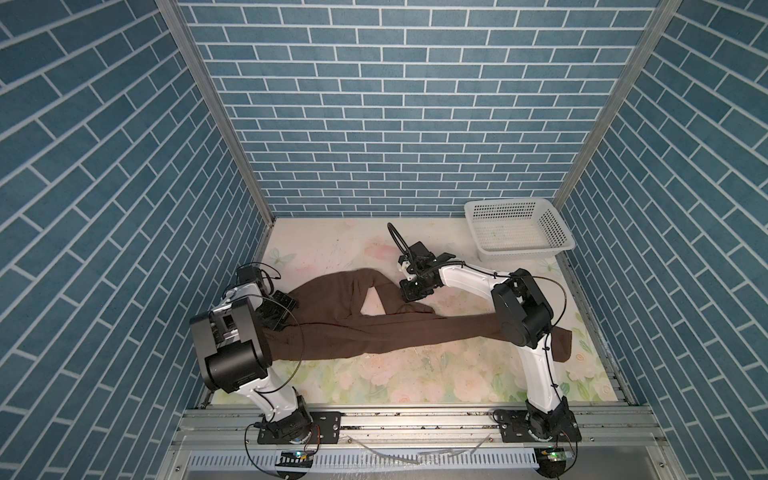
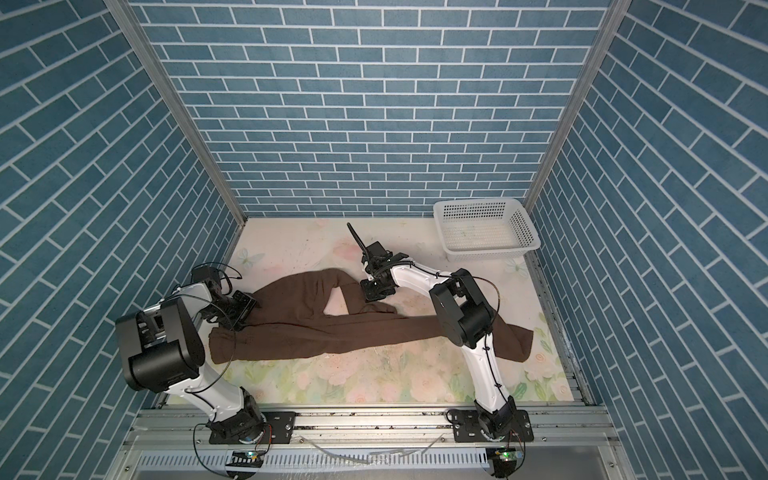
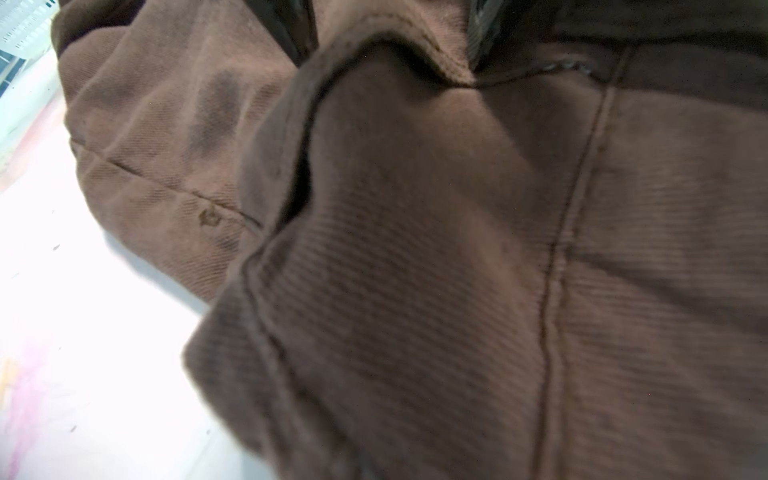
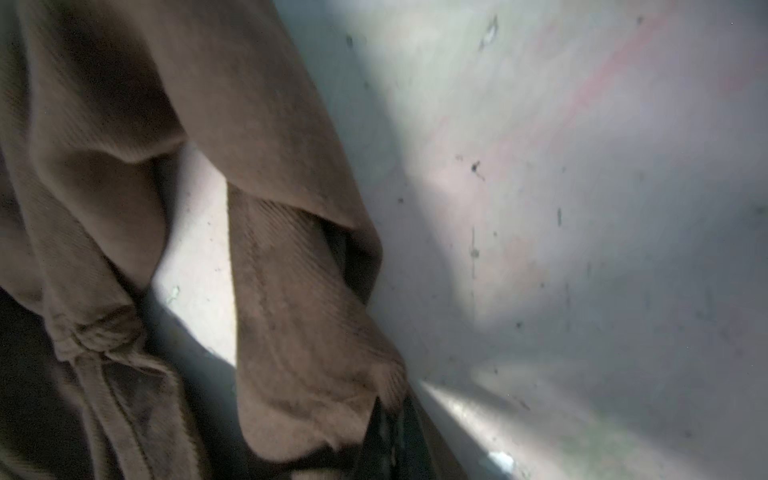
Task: Fold and stack the trousers
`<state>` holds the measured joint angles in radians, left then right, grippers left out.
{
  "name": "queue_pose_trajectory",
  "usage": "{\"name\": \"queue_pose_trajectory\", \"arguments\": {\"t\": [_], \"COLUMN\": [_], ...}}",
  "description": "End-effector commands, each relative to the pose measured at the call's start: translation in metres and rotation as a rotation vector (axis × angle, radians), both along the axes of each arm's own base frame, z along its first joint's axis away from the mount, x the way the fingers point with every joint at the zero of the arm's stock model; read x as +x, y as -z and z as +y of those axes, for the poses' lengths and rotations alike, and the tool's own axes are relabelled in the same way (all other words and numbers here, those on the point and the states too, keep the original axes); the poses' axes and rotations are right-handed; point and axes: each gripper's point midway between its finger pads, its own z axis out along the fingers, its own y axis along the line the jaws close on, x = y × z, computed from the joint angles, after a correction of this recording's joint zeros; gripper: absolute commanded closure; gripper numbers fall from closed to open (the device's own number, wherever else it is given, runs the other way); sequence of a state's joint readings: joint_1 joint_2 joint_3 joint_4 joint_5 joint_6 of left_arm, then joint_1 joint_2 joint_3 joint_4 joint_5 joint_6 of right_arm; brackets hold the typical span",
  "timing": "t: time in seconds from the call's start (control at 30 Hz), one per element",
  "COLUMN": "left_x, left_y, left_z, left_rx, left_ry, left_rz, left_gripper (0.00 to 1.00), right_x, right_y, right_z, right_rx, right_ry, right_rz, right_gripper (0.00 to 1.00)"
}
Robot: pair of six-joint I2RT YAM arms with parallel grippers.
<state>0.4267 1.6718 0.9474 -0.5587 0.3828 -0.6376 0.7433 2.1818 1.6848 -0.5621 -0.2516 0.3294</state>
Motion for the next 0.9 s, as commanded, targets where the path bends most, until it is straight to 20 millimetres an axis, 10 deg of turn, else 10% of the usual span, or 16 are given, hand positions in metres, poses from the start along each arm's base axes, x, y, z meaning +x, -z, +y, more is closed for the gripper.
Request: {"name": "queue_pose_trajectory", "arguments": {"t": [0.0, 0.23, 0.37, 0.5, 0.67, 0.87], "left_x": [-0.009, -0.022, -0.028, -0.031, -0.033, -0.033], "left_y": [0.005, 0.016, 0.022, 0.024, 0.028, 0.028], "left_z": [-0.011, -0.016, -0.018, -0.017, -0.015, -0.014], "left_rx": [-0.034, -0.047, -0.052, -0.046, -0.046, -0.041], "left_ry": [0.038, 0.035, 0.032, 0.031, 0.025, 0.024], "left_rz": [0.015, 0.035, 0.051, 0.060, 0.074, 0.084], "left_gripper": [0.44, 0.46, 0.46, 0.47, 0.47, 0.47], "right_x": [0.042, 0.117, 0.124, 0.101, 0.052, 0.001], "right_y": [-0.059, -0.202, -0.273, -0.263, -0.173, -0.139], "right_z": [0.009, -0.026, -0.063, -0.100, -0.158, -0.199], "right_rx": [0.001, -0.033, -0.086, -0.118, -0.233, -0.230], "right_ry": [-0.028, 0.071, 0.169, 0.228, 0.319, 0.418], "right_rz": [-0.189, -0.586, -0.855, -0.971, -0.825, -0.711], "right_gripper": [1.00, 1.00, 1.00, 0.97, 0.48, 0.39]}}
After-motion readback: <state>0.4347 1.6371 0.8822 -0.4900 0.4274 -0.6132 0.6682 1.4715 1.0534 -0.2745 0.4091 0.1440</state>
